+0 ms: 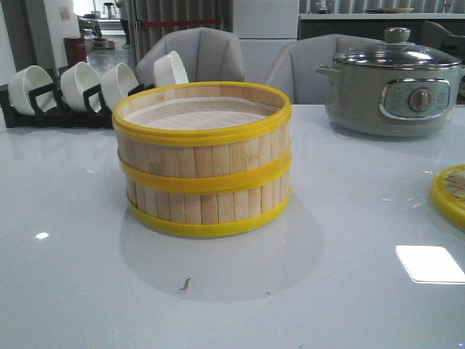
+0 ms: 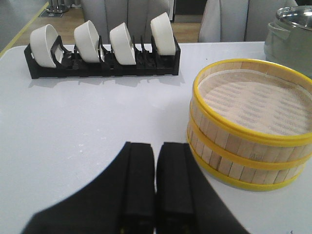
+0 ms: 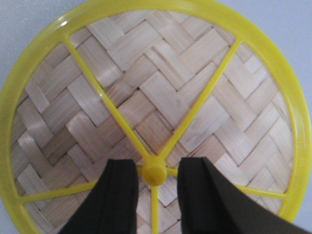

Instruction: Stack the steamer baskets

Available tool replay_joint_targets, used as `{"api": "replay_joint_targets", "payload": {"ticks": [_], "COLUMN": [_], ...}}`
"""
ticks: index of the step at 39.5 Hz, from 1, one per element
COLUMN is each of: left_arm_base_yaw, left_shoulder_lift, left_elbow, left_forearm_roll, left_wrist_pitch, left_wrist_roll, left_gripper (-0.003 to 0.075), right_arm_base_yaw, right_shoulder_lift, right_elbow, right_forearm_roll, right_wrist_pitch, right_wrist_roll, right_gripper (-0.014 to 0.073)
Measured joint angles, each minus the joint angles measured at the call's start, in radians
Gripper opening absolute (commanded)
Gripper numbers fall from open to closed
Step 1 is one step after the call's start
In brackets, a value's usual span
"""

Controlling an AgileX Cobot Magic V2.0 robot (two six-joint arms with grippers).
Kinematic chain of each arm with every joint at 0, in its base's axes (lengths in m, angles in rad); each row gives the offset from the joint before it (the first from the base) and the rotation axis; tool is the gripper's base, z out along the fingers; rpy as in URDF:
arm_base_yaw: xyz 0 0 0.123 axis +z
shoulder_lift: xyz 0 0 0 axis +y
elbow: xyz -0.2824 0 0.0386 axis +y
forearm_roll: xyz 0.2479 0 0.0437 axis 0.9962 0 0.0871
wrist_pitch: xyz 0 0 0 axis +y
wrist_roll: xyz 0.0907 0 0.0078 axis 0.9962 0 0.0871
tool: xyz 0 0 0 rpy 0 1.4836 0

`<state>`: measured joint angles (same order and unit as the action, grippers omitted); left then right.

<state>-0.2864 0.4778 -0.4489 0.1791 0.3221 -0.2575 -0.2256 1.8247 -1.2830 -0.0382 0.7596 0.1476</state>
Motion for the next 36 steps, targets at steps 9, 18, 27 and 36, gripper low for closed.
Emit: {"api": "replay_joint_targets", "payload": {"ticks": [9,18,27,36], "left_arm_base_yaw": [0.0,0.0,0.0,0.0], "left_shoulder_lift": [0.0,0.0,0.0,0.0], "left_elbow": [0.0,0.0,0.0,0.0], "left_forearm_roll": [0.0,-0.001,-0.001,-0.001], "left_wrist_pitch": [0.0,0.0,0.0,0.0], "left_wrist_roll": [0.0,0.0,0.0,0.0], "left_gripper": [0.0087,0.0087,0.0087,0.0087], "right_arm_base_yaw": [0.0,0.0,0.0,0.0], "right_shoulder_lift": [0.029,0.035,0.035,0.041], "right_elbow": [0.0,0.0,0.0,-0.003], "right_forearm_roll": [0.0,0.0,0.0,0.0], "right_wrist_pitch": [-0.002,-0.01,-0.012,-0.014], "right_wrist_roll": [0.0,0.0,0.0,0.0], "right_gripper": [0.0288,0.0288,0.0238,0.016]}}
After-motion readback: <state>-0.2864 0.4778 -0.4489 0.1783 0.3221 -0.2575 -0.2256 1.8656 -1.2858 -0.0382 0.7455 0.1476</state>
